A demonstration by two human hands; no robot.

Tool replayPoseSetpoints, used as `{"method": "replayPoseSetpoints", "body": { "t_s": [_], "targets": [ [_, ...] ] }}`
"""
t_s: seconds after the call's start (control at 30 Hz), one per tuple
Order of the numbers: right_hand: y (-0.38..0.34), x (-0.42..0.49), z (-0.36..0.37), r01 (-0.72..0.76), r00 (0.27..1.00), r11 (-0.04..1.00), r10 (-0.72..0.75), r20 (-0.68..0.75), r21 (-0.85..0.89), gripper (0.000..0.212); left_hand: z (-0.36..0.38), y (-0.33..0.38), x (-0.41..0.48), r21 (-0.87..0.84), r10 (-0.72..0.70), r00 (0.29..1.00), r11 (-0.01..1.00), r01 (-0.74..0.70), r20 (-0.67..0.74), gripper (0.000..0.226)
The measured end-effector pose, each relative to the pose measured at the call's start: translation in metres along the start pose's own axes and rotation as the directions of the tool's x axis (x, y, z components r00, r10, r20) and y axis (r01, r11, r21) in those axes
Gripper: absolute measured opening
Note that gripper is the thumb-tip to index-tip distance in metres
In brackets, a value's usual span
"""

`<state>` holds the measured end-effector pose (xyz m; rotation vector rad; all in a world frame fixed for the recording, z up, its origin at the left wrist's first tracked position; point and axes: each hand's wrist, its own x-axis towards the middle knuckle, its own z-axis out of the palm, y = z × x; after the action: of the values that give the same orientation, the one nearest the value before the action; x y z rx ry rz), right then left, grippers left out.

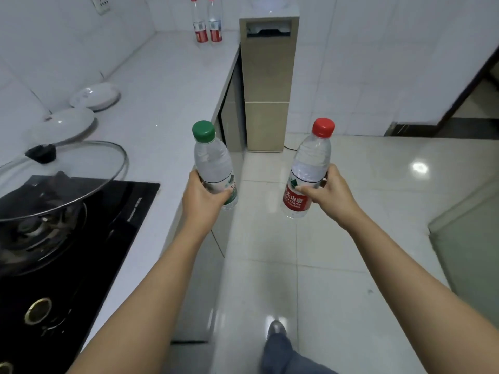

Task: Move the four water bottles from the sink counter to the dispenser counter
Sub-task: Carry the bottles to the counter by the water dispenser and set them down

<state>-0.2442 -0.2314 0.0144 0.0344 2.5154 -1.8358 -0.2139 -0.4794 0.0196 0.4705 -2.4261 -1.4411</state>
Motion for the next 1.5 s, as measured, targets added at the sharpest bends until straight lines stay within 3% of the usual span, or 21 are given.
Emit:
{"method": "replayPoseSetpoints", "body": {
  "t_s": [0.53,1.13,1.5],
  "targets": [
    [-0.01,0.214,-0.005,0.019,0.999,0.996,-0.015,0.043,-0.09,0.049,0.089,0.025,0.207,0.002,0.002,1.0,1.0,-0.002,-0.019,0.057],
    [-0.054,0.49,0.063,-0.022,1.0,0.998,0.023,0.009,-0.061,0.057,0.152,0.039,0.5,-0.08,0.026,0.999,0.996,-0.025,0.02,0.051],
    [-0.067,0.659,0.088,0.042,0.98,0.997,-0.029,0.195,-0.065,0.059,0.189,0.035,0.63,-0.058,-0.009,0.994,0.998,0.003,-0.111,0.055]
  ]
}}
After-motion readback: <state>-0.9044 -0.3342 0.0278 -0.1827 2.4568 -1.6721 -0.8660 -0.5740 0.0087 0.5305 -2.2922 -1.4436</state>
